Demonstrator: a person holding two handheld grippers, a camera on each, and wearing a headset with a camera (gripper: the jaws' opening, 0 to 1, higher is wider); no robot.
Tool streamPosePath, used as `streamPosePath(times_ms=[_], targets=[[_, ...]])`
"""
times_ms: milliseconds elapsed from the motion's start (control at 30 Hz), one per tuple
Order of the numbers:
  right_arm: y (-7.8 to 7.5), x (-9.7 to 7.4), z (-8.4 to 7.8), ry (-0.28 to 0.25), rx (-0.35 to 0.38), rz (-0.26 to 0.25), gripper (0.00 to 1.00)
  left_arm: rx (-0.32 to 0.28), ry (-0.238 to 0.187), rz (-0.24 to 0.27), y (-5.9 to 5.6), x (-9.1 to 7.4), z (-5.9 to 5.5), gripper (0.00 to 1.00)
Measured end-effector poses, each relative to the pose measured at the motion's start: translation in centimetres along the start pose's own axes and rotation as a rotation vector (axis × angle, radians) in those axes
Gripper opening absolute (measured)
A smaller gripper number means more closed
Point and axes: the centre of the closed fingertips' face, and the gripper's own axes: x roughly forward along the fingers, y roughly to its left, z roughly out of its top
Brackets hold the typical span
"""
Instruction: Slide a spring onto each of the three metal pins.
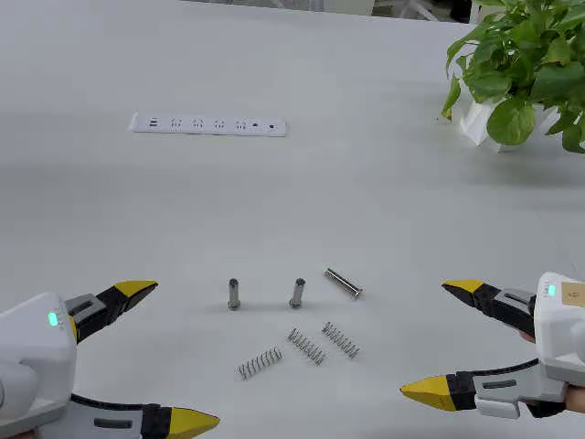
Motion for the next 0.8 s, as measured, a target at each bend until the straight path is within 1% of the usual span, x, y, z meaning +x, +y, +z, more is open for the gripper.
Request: streamPosePath(times_ms=[133,600,800], targets=[[0.08,0.00,-0.12,0.001,0.002,0.001,0.94,0.002,0.000,-0.001,-0.08,0.04,0.11,0.99],[0.25,0.10,-0.11,0.000,0.001,0.003,0.94,-0.002,-0.001,-0.007,-0.32,0.09,-0.06,0.99],[0.31,0.19,-0.31,0.003,0.004,0.008,0.93,-0.006,-0.001,-0.003,-0.20,0.06,-0.15,0.99]])
